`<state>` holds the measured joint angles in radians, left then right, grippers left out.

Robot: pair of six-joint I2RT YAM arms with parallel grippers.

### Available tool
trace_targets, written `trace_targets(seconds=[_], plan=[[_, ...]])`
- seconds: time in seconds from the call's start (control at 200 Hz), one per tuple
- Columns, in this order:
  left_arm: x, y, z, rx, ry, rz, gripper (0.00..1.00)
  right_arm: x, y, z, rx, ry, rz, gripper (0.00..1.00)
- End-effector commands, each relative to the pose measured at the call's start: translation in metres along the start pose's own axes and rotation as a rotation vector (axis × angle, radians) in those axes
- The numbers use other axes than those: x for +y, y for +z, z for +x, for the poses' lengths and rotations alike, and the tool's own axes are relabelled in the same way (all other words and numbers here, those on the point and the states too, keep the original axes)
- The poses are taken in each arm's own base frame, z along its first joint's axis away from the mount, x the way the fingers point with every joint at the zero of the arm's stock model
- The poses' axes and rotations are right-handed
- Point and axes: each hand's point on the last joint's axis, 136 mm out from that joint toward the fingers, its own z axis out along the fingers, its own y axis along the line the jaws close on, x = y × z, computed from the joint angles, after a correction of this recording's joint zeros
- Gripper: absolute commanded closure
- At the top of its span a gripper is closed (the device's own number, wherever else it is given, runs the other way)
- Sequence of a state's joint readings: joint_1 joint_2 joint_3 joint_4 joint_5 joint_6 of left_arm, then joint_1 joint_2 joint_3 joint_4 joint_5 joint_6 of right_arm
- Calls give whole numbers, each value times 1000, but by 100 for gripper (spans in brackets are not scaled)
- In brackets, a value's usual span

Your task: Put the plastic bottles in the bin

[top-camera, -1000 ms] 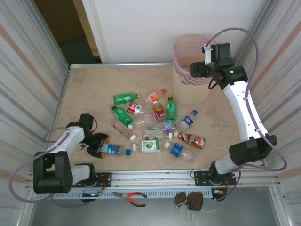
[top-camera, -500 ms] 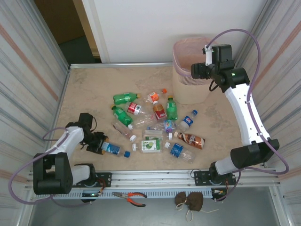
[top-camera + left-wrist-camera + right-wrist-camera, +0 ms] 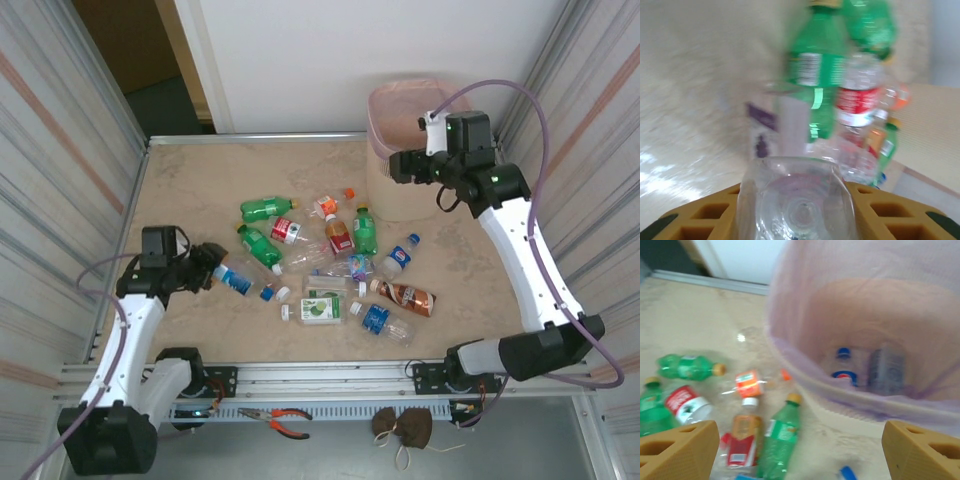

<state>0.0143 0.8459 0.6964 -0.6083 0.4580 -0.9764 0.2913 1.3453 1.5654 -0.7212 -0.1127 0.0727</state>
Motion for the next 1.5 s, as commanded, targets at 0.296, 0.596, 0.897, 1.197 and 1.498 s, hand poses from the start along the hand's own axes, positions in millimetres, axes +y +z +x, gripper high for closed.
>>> trace_targets(seconds=[0.296,0.596,0.897,1.197,1.498], plan=[[-191,-89,12,-61,767,774,66,138,-35,-4,-154,-47,-621,16],[-256,-141,97,4,1330,1074,66,215,-77,1,-199,-172,-974,14],[-275,-145,132,114,1416,1188,68,259,-108,17,-210,-325,-1164,12],[-277,-143,139,130,1421,1181,68,275,-103,20,-194,-357,-1173,31],[-278,-141,135,98,1410,1161,57,275,-103,21,-187,-358,-1172,57]])
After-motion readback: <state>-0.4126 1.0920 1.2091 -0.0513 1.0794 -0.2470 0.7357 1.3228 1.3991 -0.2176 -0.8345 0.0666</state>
